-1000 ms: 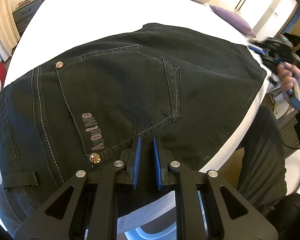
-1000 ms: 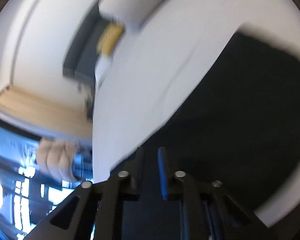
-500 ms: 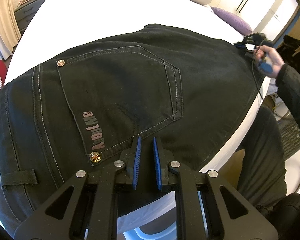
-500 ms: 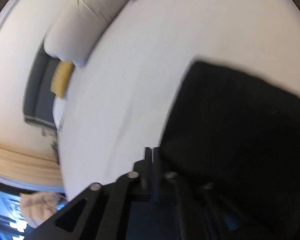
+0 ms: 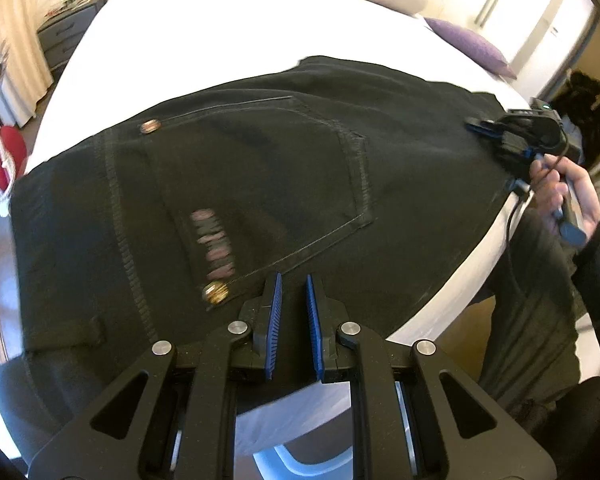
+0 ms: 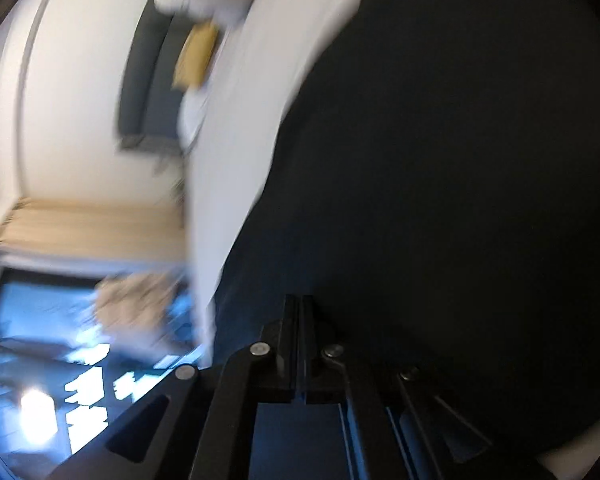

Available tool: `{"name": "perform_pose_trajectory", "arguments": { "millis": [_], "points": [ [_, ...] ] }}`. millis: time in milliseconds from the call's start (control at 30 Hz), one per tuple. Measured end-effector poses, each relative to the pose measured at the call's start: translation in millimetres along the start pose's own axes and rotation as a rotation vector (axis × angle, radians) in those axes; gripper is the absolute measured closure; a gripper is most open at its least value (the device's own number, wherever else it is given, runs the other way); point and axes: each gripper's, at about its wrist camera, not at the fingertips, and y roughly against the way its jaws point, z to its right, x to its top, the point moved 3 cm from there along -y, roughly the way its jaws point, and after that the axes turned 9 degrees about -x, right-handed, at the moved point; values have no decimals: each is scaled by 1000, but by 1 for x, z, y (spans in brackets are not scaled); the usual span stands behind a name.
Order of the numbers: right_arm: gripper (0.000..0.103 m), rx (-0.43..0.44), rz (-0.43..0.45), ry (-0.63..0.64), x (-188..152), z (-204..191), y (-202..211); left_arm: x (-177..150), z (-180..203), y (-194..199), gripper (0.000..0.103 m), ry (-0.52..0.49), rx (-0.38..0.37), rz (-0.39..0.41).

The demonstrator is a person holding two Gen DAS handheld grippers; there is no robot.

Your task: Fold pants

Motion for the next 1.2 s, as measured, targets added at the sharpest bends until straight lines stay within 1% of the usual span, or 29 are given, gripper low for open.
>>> {"name": "perform_pose_trajectory", "arguments": {
  "millis": [33,67,100,133,167,200,267,333,367,400,433,467,500,533,567,633,667,733,800,833,867,900,933,967,1000,1033,1100,1133,1200],
  "points": [
    [103,-82,73,-10,15,6,16,-2,-4,6,91,29,-5,11],
    [98,-116,111,-33,24,12,30,-2,-7,11,91,51,-6,18],
    [88,-119,135,-54,30,14,41,-1,-6,14,91,57,1,22],
    [85,-107,141,-44,32,11,50,4,-3,18,91,51,9,32],
    [79,-95,127,-17,27,3,52,11,2,21,91,42,-2,49],
    [73,-70,103,9,18,-4,51,23,10,24,91,30,-37,79],
    [69,15,14,58,-16,-29,36,45,24,20,91,5,-79,112],
    [69,96,-91,134,-53,-56,13,70,41,6,91,-46,-98,131],
    [68,121,-134,155,-70,-59,3,78,46,-4,90,-71,-100,132],
    [67,147,-193,161,-88,-65,-15,83,49,-16,90,-88,-90,112],
    [67,141,-232,149,-99,-64,-27,84,46,-32,90,-90,-60,73],
    [73,114,-263,132,-104,-63,-43,80,40,-43,90,-79,-37,42],
    [89,84,-265,131,-109,-55,-50,74,34,-49,90,-65,-28,27],
    [97,74,-255,143,-110,-48,-46,64,25,-51,91,-45,-31,23],
    [103,76,-259,138,-113,-38,-43,54,16,-47,91,-22,-55,42],
    [103,119,-253,61,-105,-16,-36,34,-2,-33,91,30,-108,87],
    [103,128,-234,35,-105,-9,-29,27,-11,-26,91,50,-115,102],
    [103,108,-185,12,-85,3,-22,16,-25,-13,91,83,-136,130],
    [103,80,-163,12,-76,6,-13,15,-33,-3,91,109,-126,129],
    [103,55,-157,24,-76,1,-10,16,-33,1,91,124,-102,120],
    [98,40,-156,45,-77,-7,-12,19,-32,8,91,125,-61,124],
    [85,30,-160,82,-82,-23,-16,28,-26,20,91,96,-47,154],
    [79,51,-173,112,-83,-39,-21,38,-35,28,91,85,-64,175],
    [72,85,-193,121,-87,-50,-25,47,-34,32,91,84,-78,189],
    [72,128,-218,127,-93,-55,-29,57,-32,32,91,81,-88,196],
    [72,160,-248,143,-100,-70,-41,68,-32,28,91,70,-89,196],
    [71,151,-287,186,-107,-89,-59,87,-34,12,91,56,-81,177],
    [71,156,-307,201,-110,-98,-69,95,-36,1,91,56,-93,157],
    [72,194,-354,194,-111,-115,-92,105,-42,-23,90,75,-97,111]
  ]
}}
